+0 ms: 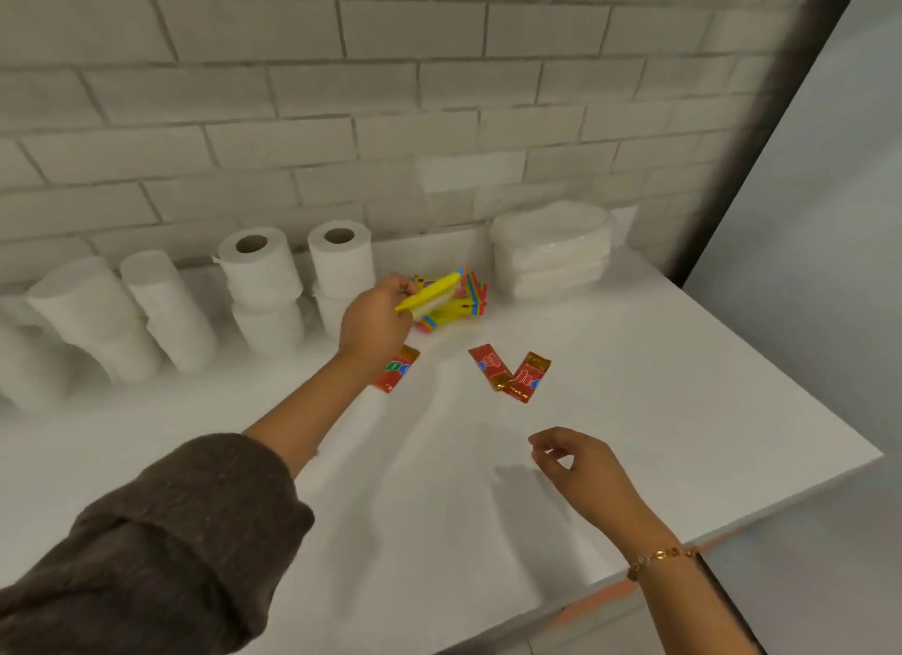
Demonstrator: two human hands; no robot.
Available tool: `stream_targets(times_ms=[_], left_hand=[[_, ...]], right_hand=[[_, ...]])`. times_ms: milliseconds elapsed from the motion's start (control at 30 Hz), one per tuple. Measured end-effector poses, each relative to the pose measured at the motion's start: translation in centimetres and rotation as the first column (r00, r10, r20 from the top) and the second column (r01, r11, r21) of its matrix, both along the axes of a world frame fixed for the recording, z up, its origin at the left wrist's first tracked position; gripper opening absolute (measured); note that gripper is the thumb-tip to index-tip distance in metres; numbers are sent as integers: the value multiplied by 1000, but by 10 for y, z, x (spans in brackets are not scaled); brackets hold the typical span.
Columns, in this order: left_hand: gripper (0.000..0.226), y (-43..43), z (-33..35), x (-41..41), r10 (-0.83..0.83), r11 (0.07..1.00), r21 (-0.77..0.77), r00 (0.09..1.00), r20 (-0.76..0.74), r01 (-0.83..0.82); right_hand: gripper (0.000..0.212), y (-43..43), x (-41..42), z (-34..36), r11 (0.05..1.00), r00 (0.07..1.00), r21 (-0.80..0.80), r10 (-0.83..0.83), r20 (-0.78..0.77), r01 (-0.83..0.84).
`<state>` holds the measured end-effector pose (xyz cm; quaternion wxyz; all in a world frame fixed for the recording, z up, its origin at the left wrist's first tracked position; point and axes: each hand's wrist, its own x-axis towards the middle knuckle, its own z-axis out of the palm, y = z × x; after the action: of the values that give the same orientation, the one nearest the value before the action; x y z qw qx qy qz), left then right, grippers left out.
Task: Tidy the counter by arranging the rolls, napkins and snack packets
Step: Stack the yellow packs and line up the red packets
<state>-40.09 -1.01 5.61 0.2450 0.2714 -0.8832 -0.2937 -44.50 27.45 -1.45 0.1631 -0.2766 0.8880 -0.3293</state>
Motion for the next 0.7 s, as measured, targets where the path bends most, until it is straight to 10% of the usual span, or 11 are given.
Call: stream_targets(times_ms=[267, 700], left_hand=[[35, -40, -15, -130, 53, 963, -268, 997, 58, -35], [48, -38, -96, -165, -16, 958, -267, 944, 328, 109]], right_hand=[[20, 4, -85, 1, 996, 1000, 86, 5, -10, -5], [20, -9, -138, -32, 994, 998, 97, 42, 43, -46]])
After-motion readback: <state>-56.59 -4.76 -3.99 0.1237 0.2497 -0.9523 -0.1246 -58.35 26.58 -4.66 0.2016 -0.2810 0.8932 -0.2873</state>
